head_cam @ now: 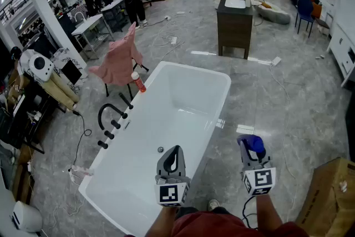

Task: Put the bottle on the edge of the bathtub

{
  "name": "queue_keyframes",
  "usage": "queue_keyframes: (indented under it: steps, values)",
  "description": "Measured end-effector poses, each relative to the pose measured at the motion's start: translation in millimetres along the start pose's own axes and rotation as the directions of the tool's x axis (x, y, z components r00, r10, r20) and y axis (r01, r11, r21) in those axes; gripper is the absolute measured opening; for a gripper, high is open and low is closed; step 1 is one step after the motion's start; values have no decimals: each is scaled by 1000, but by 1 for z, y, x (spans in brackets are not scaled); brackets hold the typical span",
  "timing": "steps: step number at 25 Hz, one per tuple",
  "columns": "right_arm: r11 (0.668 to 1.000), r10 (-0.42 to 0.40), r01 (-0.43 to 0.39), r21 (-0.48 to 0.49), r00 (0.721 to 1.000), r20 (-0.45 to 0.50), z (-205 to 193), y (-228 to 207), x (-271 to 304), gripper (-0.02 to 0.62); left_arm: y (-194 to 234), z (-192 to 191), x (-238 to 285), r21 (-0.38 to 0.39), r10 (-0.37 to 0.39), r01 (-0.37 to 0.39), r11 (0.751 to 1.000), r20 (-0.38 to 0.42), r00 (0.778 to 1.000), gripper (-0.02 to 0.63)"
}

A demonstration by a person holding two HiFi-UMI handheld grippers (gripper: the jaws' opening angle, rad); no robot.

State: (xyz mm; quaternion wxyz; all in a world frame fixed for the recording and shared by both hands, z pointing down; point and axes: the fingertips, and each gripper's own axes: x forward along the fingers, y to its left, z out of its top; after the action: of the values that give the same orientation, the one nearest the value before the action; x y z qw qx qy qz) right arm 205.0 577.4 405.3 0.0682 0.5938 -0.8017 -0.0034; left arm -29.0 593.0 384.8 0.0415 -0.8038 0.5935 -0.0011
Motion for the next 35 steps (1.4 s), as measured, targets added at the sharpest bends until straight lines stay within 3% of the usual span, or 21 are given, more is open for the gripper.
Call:
queue_keyframes:
  steps: [4, 7, 15, 22, 29, 35]
  values:
    - [999, -33, 33, 21, 999, 6, -5, -25, -3, 150, -20, 10, 21, 31, -32, 31, 999, 38, 999, 5]
    - [998, -51, 51, 19, 999, 7, -6, -44, 2, 150, -33, 5, 43, 37, -58, 58, 998, 18, 998, 5]
    - [996, -79, 79, 30, 997, -3, -17, -62, 28, 150, -41, -4, 87, -3, -91, 91, 996, 36, 995, 5]
    - [995, -81, 82, 48, 996, -25, -26, -79, 105, 150, -17, -32, 170, -31, -106, 107, 994, 38, 994, 5]
    - [996, -82, 83, 44, 996, -35, -7, -103, 196, 150, 14, -34, 265, -57, -125, 126, 990, 19, 992, 5]
    - [996, -69, 71, 63, 997, -32, 4, -107, 261, 150, 50, -32, 315, -61, -95, 98, 993, 49, 994, 5]
